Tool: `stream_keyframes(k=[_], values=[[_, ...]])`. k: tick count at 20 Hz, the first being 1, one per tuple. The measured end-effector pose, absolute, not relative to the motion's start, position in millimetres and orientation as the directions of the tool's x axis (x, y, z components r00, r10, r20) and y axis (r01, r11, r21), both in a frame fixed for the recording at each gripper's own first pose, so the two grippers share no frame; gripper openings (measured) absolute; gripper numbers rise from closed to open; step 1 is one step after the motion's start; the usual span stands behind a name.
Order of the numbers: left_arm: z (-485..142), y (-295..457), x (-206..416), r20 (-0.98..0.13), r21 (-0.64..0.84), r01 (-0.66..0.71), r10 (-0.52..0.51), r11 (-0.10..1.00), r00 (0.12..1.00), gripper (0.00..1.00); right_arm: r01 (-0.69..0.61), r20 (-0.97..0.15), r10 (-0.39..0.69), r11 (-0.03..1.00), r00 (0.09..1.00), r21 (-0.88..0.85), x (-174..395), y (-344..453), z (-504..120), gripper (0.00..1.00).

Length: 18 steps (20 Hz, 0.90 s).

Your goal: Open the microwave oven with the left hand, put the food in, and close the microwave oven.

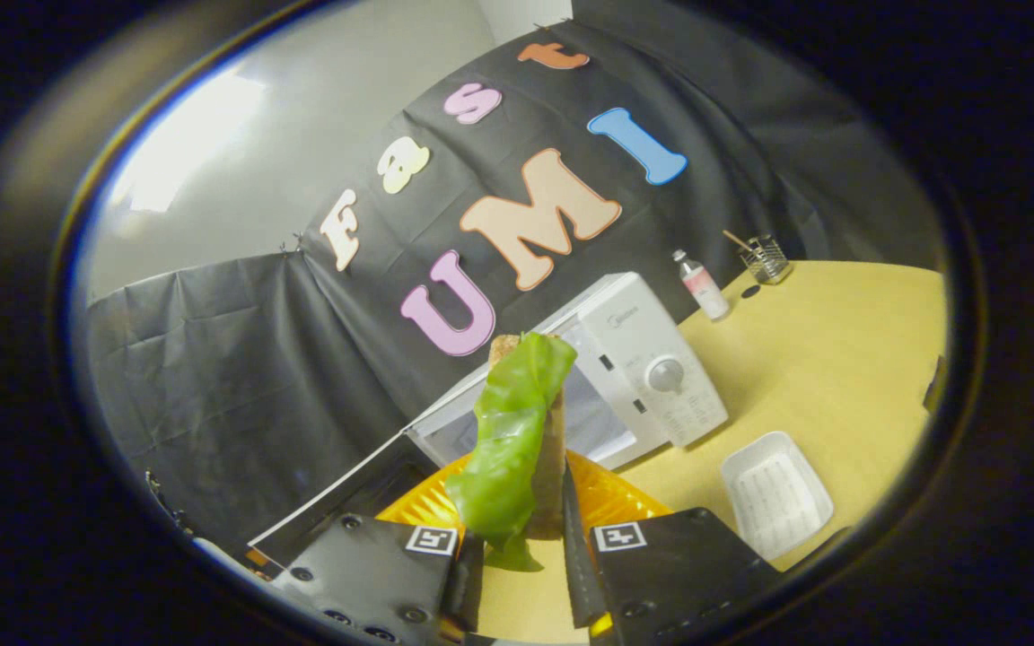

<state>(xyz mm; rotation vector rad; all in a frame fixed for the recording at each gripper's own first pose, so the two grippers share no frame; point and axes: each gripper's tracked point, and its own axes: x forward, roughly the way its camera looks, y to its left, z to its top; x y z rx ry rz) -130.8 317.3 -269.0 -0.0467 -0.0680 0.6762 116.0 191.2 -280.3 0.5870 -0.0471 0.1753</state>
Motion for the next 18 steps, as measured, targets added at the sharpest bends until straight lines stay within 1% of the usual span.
stream_keyframes(k=[3, 6, 7, 9, 10, 11, 12, 15, 18], values=[[-263.5, 317.0, -131.5, 0.06, -0.049, -0.63, 0.632, 0.775, 0.773, 0.96, -0.178, 0.073, 0.165, 0.82, 0.984, 0.544, 151.3, 217.8, -295.9, 0.34], [-260.1, 309.2, -130.5, 0.071, -0.042, -0.611, 0.612, 0.791, 0.787, 0.96, -0.174, 0.047, 0.177, 0.824, 0.983, 0.54, 187.6, 240.2, -311.6, 0.34], [-260.0, 308.2, -131.0, 0.074, -0.041, -0.609, 0.61, 0.792, 0.789, 0.96, -0.173, 0.038, 0.182, 0.824, 0.983, 0.54, 198.8, 249.2, -315.7, 0.41], [-258.9, 307.8, -129.5, 0.075, -0.037, -0.605, 0.606, 0.796, 0.792, 0.96, -0.156, 0.021, 0.17, 0.835, 0.985, 0.528, 216.4, 259.7, -321.2, 0.34], [-257.6, 307.2, -128.9, 0.076, -0.036, -0.603, 0.604, 0.797, 0.793, 0.96, -0.154, 0.028, 0.162, 0.845, 0.986, 0.512, 226.6, 263.5, -321.0, 0.34], [-256.8, 306.7, -128.2, 0.077, -0.035, -0.602, 0.602, 0.798, 0.794, 0.94, -0.15, 0.034, 0.153, 0.853, 0.988, 0.499, 236.9, 268.4, -321.9, 0.34], [-256.8, 306.5, -126.6, 0.077, -0.036, -0.6, 0.601, 0.799, 0.796, 0.96, -0.143, 0.035, 0.146, 0.853, 0.989, 0.502, 247.1, 272.4, -323.0, 0.34], [-259.6, 305.6, -126.9, 0.07, -0.035, -0.596, 0.596, 0.803, 0.8, 0.96, -0.143, 0.04, 0.143, 0.841, 0.989, 0.522, 275.8, 286.0, -327.0, 0.34], [-257.5, 306.7, -128.4, 0.073, -0.026, -0.597, 0.597, 0.802, 0.799, 0.94, -0.106, 0.021, 0.11, 0.868, 0.994, 0.486, 301.5, 288.0, -339.6, 0.33]])
